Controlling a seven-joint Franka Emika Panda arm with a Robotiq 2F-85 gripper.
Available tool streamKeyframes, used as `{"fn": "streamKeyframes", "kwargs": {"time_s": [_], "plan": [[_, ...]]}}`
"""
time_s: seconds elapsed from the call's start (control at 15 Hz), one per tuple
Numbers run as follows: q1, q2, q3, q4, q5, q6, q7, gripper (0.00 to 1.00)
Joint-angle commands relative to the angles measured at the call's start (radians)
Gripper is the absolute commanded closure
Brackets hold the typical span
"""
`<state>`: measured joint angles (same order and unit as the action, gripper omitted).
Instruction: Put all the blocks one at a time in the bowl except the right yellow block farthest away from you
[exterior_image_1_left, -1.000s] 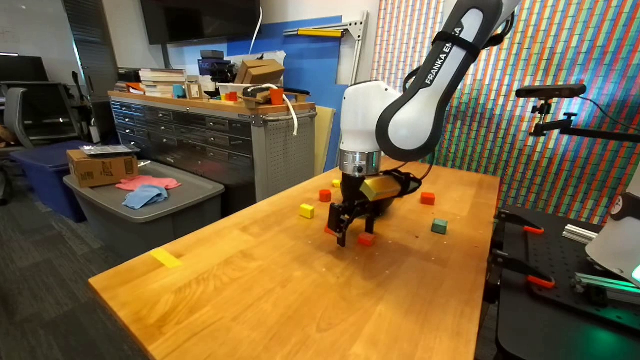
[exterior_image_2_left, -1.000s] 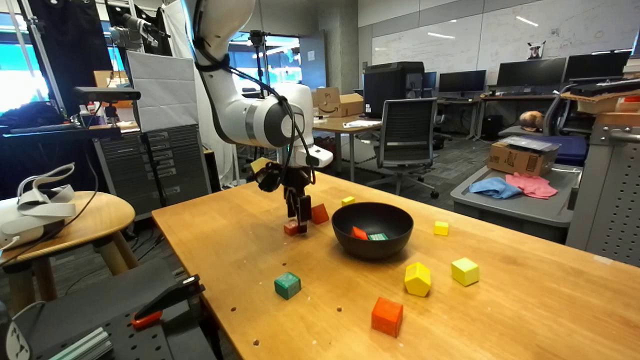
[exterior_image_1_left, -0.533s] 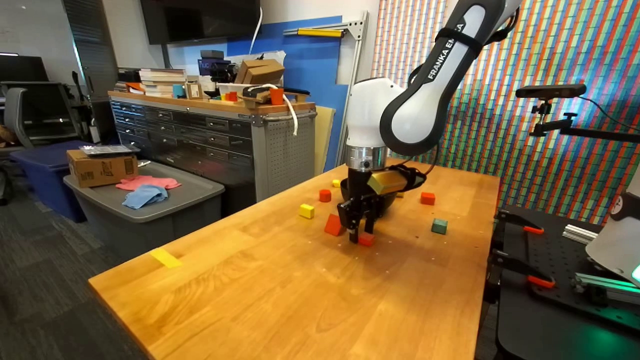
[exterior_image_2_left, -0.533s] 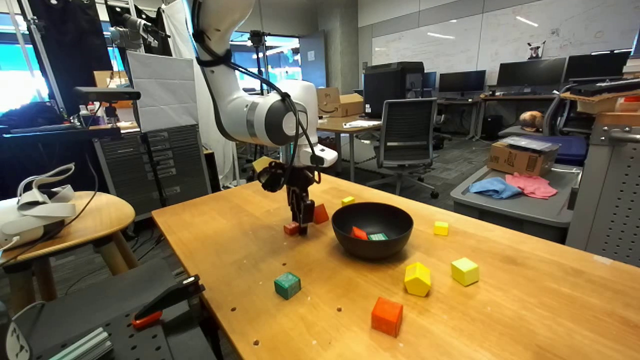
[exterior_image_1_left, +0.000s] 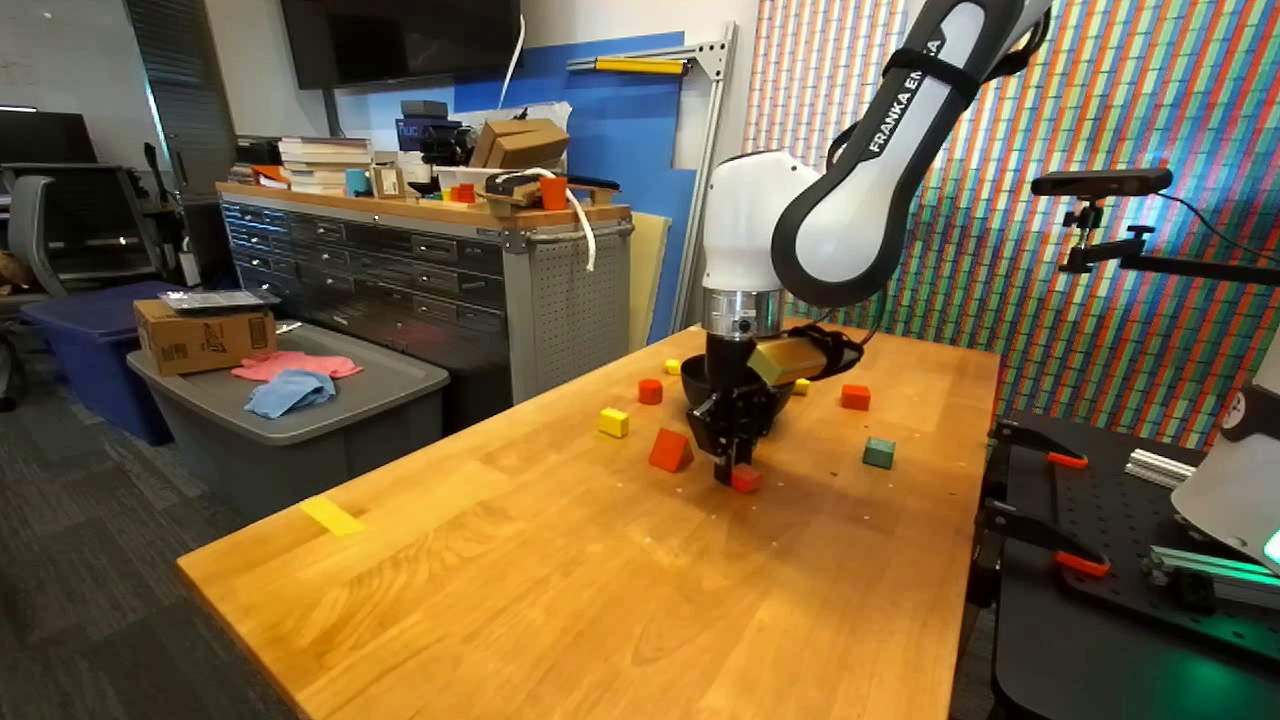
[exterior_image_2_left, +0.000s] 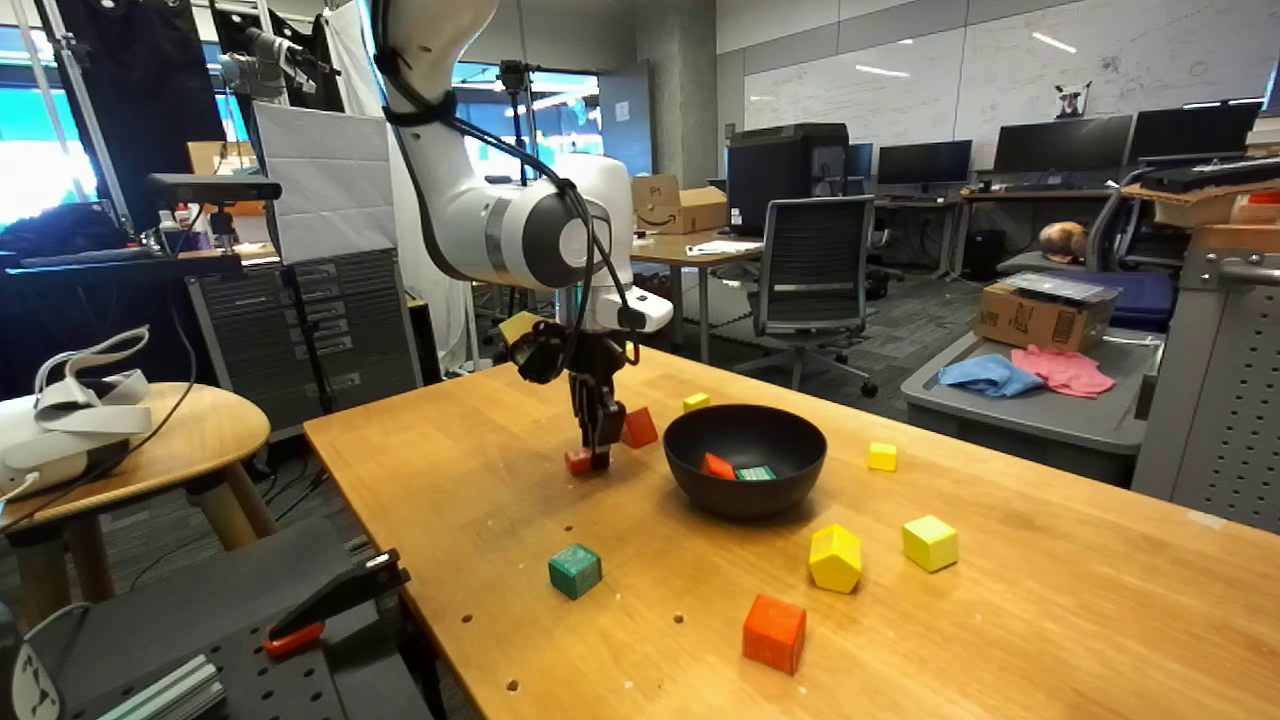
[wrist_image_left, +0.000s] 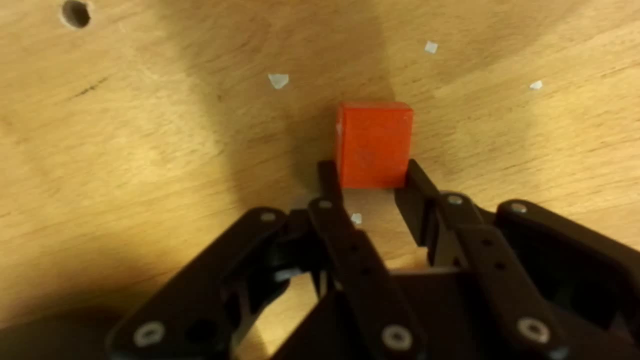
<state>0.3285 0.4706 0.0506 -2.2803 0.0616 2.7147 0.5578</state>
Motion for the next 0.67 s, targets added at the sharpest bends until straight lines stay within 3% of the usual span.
{"fn": "streamKeyframes", "kwargs": {"time_s": [0.0, 0.4, 0.6], "plan": [[-0.008, -0.092, -0.020, -0.050, 0.004, 0.028, -0.010, 0.90], [-0.045, -0.125, -0.144, -0.022, -0.027, 0.108, 0.052, 0.90], [-0.093, -0.135, -0.162, -0.009, 0.009, 0.118, 0.035, 0.90]]}}
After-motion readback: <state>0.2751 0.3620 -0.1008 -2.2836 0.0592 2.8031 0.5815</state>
